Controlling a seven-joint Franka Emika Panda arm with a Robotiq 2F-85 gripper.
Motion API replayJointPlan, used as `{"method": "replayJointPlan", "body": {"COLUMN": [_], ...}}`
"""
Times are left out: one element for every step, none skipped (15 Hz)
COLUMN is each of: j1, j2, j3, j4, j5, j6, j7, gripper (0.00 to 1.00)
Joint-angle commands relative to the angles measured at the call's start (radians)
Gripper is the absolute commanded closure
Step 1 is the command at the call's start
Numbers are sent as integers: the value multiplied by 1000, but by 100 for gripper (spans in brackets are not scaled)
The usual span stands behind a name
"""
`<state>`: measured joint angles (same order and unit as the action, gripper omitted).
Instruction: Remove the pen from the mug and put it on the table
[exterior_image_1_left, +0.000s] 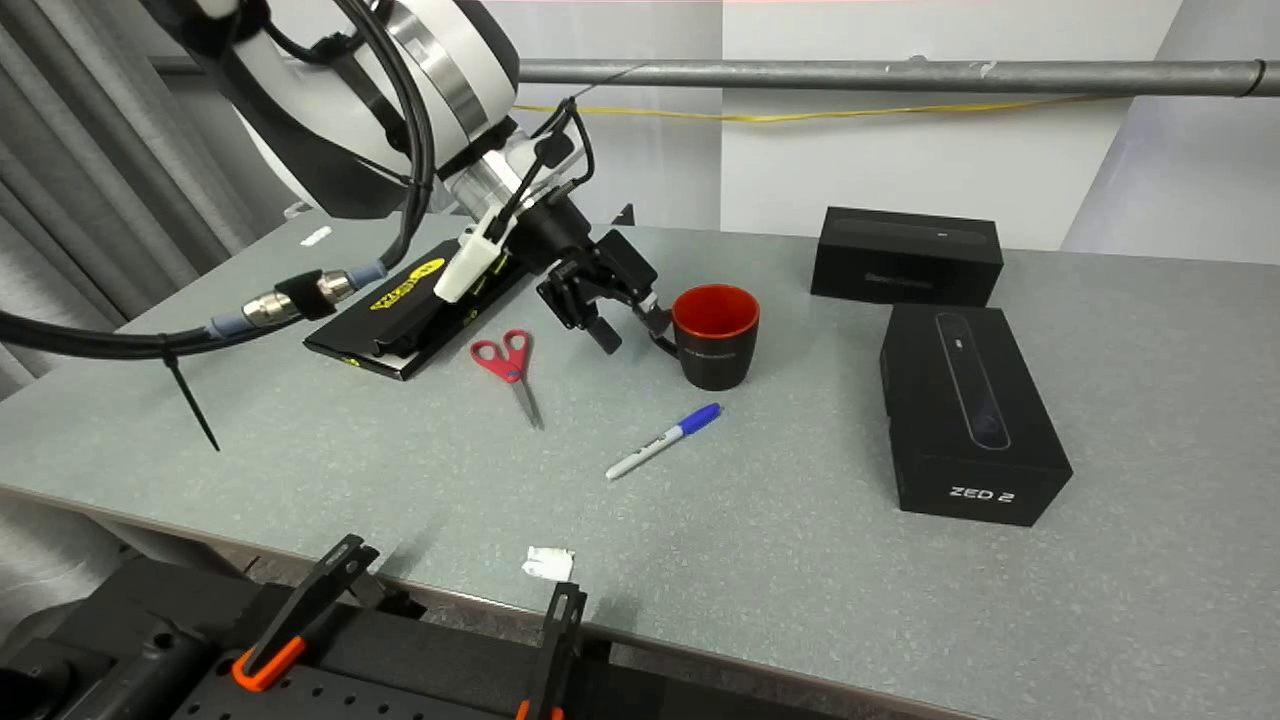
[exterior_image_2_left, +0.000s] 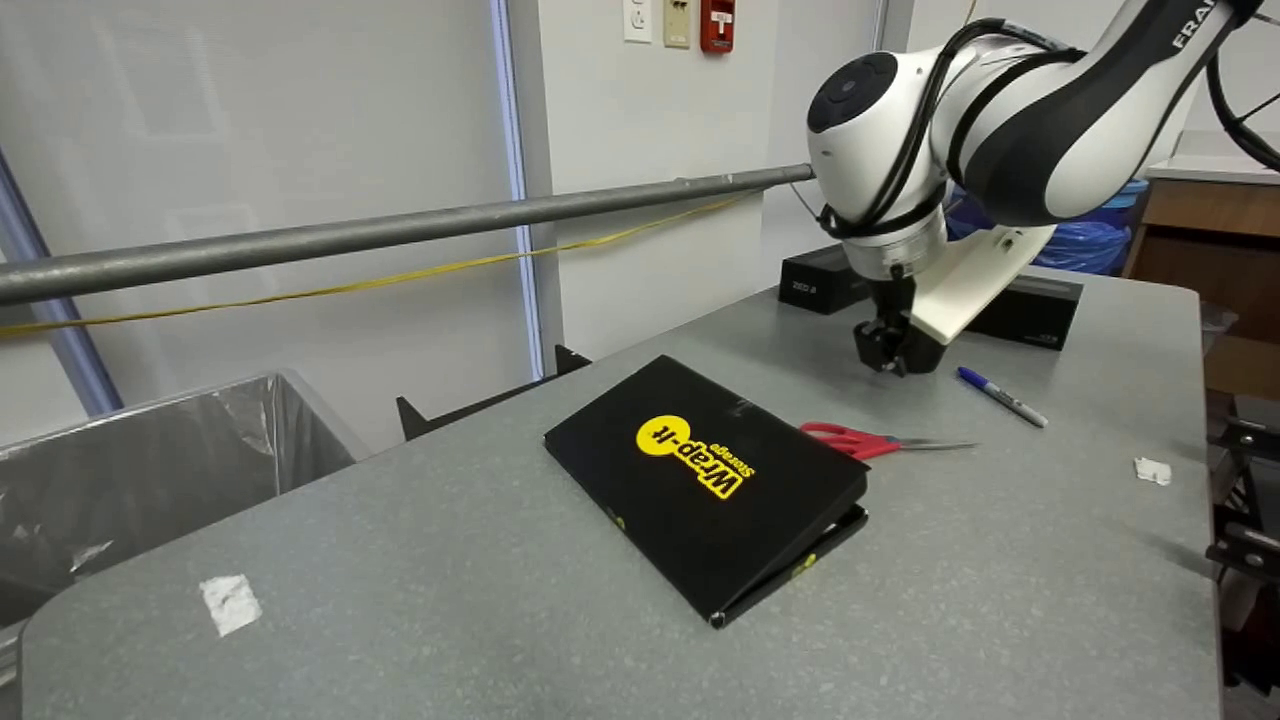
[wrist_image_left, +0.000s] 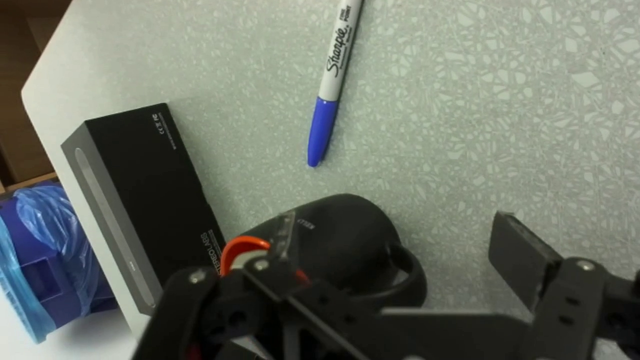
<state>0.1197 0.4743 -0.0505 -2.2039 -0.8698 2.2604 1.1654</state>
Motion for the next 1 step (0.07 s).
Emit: {"method": "replayJointPlan", "body": {"j1": [3], "j2": [0], "j3": [-2], "j4": [1], "j5": [3], "j6": [-1], "j7": [-2], "gripper": [0]}}
